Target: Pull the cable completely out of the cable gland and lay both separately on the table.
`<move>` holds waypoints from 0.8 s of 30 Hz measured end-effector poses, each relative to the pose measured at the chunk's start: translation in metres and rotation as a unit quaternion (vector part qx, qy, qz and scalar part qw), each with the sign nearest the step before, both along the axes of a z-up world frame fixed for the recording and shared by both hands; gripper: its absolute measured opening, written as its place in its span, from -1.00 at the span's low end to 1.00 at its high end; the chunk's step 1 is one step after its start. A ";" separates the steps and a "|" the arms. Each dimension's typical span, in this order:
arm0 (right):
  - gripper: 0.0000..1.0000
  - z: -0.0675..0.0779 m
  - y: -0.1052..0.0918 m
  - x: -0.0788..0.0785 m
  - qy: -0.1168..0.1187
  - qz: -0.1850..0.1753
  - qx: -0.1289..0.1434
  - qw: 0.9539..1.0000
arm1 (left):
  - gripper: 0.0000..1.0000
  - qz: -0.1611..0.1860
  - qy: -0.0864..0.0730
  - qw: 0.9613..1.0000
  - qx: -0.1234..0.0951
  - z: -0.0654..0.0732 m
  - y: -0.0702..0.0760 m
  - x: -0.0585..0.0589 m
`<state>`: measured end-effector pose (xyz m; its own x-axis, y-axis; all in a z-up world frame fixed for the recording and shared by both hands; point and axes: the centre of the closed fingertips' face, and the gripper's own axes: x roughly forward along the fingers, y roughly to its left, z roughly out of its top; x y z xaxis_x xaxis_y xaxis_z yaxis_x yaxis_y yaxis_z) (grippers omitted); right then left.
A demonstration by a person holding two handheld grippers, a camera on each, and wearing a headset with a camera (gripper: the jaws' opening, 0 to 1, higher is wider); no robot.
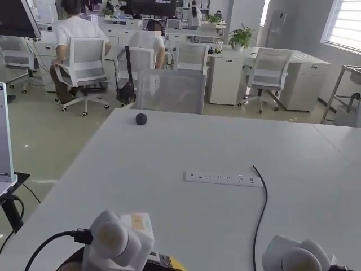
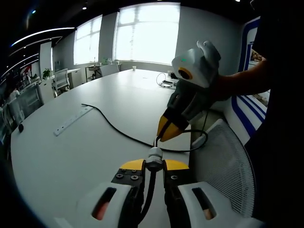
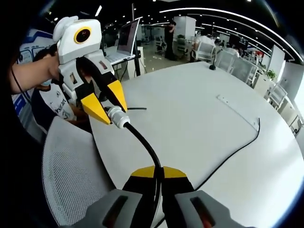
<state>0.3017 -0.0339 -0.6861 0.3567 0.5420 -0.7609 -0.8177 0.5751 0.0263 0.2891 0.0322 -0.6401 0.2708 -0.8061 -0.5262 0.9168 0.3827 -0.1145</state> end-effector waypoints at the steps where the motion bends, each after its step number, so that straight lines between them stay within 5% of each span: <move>1: -1.00 -0.002 -0.002 0.000 0.002 -0.004 -0.002 1.000 | -0.71 0.000 0.000 1.000 0.000 0.000 0.000 -0.001; 10: -1.00 -0.002 -0.003 -0.001 0.001 -0.018 0.001 1.000 | -0.71 0.002 0.004 1.000 -0.001 0.000 0.001 -0.004; 16: -1.00 0.003 -0.003 0.000 -0.035 0.015 -0.007 0.999 | -0.71 0.004 0.002 1.000 0.001 0.000 0.002 -0.004; 20: -0.97 0.007 -0.005 0.003 -0.038 0.004 0.004 0.999 | -0.71 0.007 0.006 1.000 0.002 -0.002 0.003 -0.004; 24: -0.93 0.006 -0.003 -0.001 -0.057 0.040 -0.018 0.997 | -0.71 0.005 0.007 1.000 0.006 -0.004 0.003 -0.005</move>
